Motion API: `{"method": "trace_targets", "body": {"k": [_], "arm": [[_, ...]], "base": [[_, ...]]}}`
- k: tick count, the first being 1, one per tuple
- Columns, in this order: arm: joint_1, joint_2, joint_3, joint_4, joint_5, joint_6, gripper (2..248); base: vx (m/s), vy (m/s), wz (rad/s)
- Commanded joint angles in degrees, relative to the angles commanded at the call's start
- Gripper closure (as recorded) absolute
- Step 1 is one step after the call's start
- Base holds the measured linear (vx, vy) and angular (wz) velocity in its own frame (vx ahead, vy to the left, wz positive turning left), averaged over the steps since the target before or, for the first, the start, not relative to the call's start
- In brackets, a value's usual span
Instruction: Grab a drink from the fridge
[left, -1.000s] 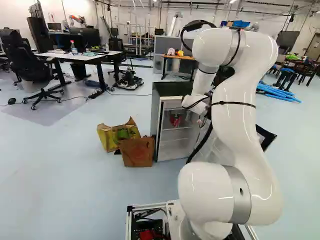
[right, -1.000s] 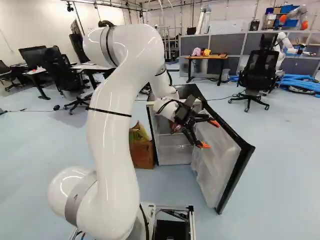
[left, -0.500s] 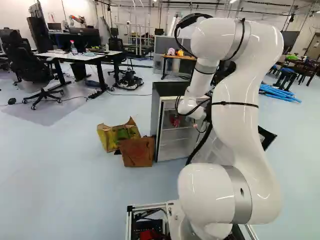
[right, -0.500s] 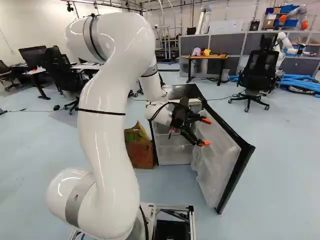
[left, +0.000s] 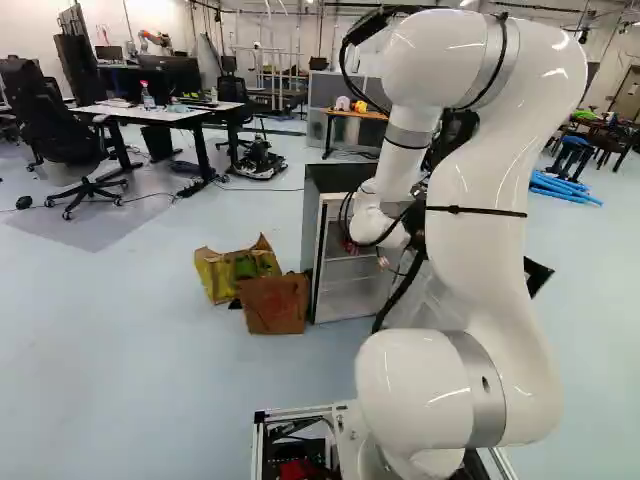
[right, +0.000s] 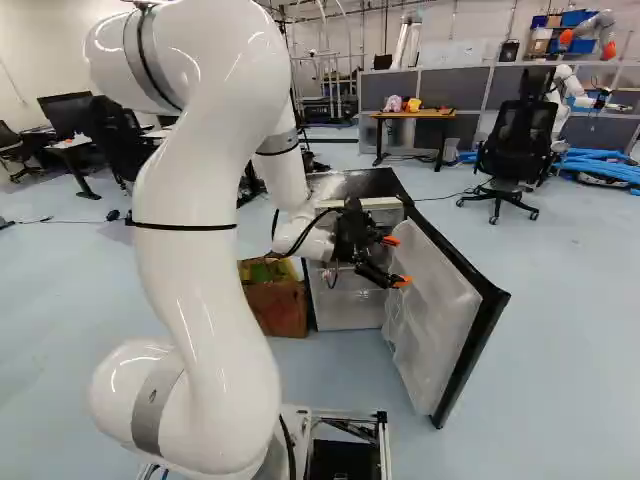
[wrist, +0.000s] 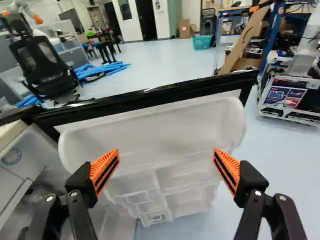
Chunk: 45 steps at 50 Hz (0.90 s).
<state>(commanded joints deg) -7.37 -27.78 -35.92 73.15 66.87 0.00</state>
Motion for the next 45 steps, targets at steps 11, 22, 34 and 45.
{"method": "trace_targets", "body": {"k": [11,22,34,45], "arm": [[0.35,2.17,3.46,-6.65,-2.11,0.0,3],[0.26,3.76,5.9,-13.29,-4.2,0.0,3],[0.1,4.65,7.2,-20.52,-6.21,0.0,3],[-0.14,4.8,7.42,-27.15,-8.06,0.0,3]], "base": [[0.0,0.0,0.0],[0.0,0.0,0.0],[0.0,0.0,0.0],[0.0,0.0,0.0]]}}
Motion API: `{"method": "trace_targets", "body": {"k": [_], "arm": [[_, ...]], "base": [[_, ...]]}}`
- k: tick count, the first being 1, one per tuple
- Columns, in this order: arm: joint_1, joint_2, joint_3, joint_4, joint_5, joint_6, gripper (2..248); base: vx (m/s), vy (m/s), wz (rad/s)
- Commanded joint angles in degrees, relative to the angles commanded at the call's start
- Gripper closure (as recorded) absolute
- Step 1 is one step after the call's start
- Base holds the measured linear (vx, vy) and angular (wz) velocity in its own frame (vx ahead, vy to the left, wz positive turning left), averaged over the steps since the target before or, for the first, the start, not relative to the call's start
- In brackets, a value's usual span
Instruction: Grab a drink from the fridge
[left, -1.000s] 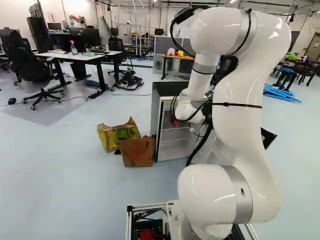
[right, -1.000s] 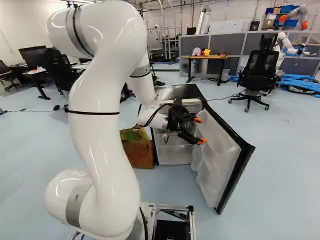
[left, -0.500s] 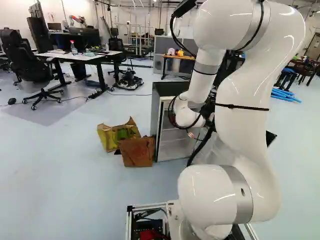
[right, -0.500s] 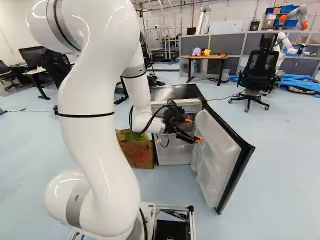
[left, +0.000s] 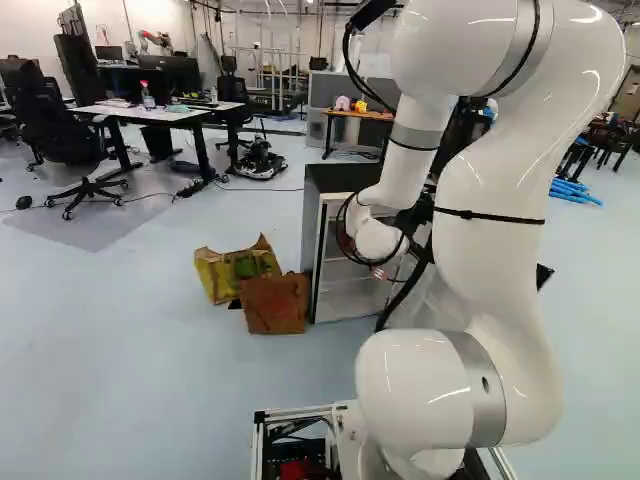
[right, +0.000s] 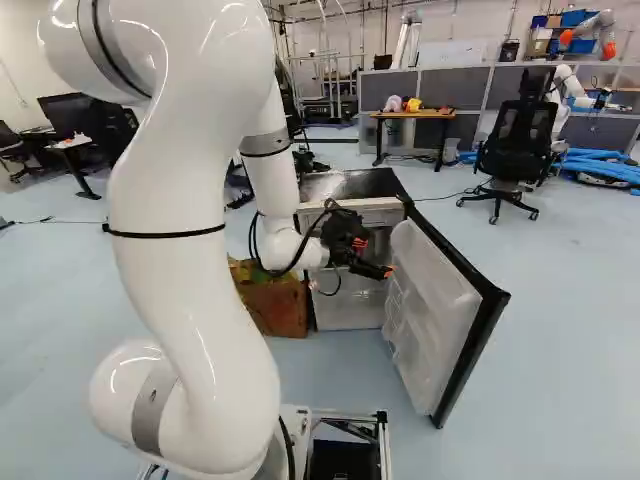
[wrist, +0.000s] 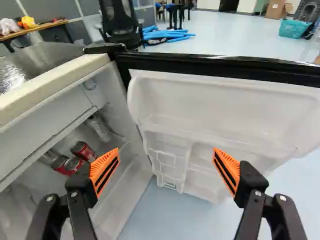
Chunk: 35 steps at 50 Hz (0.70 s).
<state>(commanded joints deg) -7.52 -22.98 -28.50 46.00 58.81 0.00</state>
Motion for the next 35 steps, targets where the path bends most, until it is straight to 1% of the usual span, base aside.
{"method": "trace_targets", "body": {"k": [17,35], "arm": [[-1.13,-0.47,-0.66,-10.26,-2.39,0.0,3],[-2.64,-1.53,-1.67,-21.07,-3.75,0.0,3]], "base": [[0.0,0.0,0.0],[0.0,0.0,0.0]]}}
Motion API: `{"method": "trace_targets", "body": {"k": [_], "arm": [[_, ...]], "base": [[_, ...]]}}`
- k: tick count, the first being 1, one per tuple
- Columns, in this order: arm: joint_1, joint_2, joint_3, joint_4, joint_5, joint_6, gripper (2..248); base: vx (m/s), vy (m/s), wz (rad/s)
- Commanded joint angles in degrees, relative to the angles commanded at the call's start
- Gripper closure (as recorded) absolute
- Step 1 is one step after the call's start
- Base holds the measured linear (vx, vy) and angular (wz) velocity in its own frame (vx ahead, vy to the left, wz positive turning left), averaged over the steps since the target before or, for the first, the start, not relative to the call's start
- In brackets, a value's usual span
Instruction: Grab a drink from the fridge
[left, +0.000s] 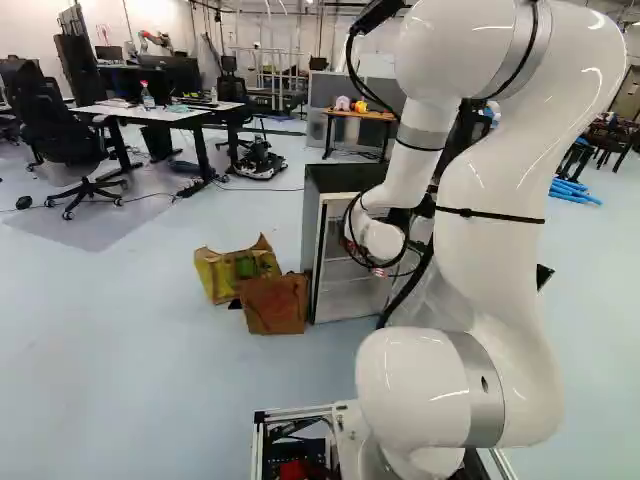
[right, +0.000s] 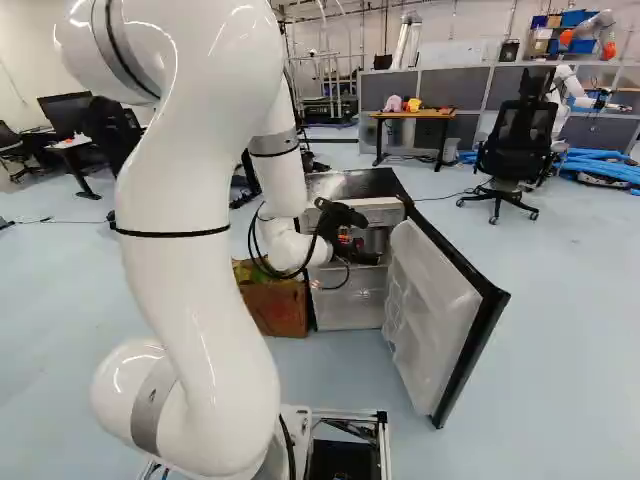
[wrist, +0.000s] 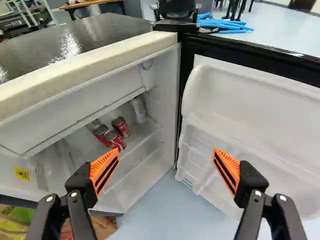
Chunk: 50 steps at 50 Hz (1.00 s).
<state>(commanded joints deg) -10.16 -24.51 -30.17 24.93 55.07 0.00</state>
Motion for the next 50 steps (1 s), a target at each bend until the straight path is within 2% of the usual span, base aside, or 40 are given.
{"method": "trace_targets", "body": {"k": [50], "arm": [[-4.0,-10.72,-5.64,-30.14,-0.48,0.0,3]], "base": [[0.0,0.0,0.0]]}}
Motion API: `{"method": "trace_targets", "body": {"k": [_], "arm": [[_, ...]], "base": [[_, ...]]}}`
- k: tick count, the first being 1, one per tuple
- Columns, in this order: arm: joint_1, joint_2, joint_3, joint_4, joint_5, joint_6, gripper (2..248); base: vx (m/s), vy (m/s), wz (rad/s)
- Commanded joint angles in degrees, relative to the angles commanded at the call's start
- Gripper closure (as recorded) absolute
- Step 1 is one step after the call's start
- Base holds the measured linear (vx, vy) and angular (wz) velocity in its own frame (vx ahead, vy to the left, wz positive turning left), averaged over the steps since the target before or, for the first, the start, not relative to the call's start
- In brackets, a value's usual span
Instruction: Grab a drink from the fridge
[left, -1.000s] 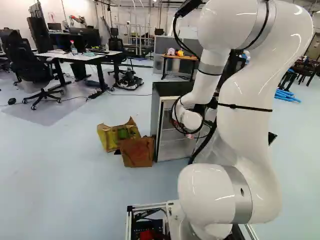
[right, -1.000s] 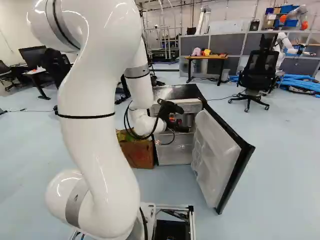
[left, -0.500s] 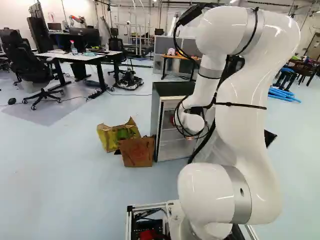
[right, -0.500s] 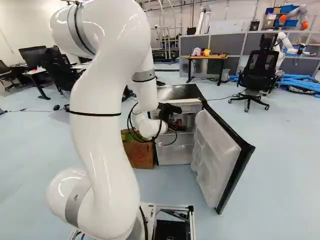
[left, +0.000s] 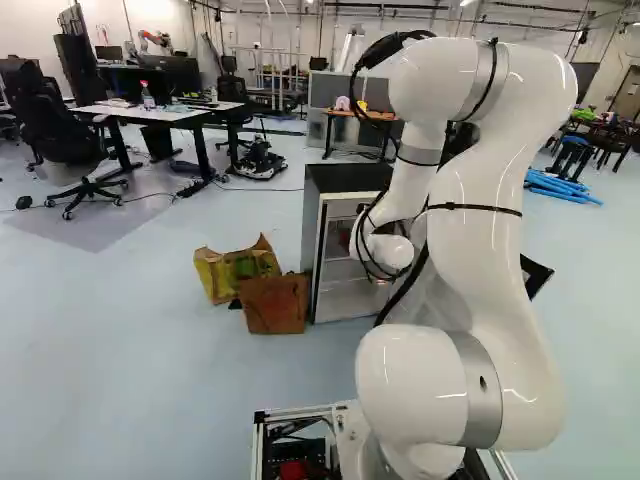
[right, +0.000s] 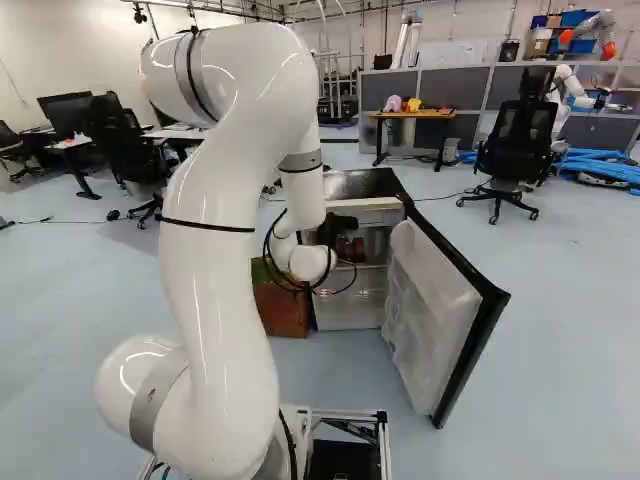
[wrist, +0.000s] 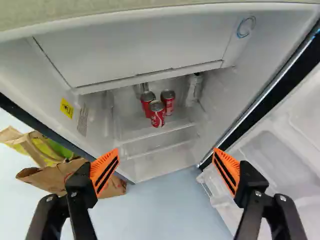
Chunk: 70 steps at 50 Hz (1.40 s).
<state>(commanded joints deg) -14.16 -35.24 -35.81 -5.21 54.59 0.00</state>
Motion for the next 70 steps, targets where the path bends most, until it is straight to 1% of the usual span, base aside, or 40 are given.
{"method": "trace_targets", "body": {"k": [10,16,22,49,70], "arm": [[-0.72,-2.11,-1.14,-5.98,0.0,0.0,3],[-1.14,-3.37,-1.84,-8.11,0.0,0.0,3],[-1.5,-4.67,-2.55,-8.3,0.0,0.0,3],[-1.51,-10.08,-5.42,-8.3,0.04,0.0,3],[-1.67,-14.37,-7.91,-8.6,1.15,0.0,3]], "base": [[0.0,0.0,0.0],[0.0,0.0,0.0],[0.0,0.0,0.0],[0.0,0.0,0.0],[0.0,0.0,0.0]]}}
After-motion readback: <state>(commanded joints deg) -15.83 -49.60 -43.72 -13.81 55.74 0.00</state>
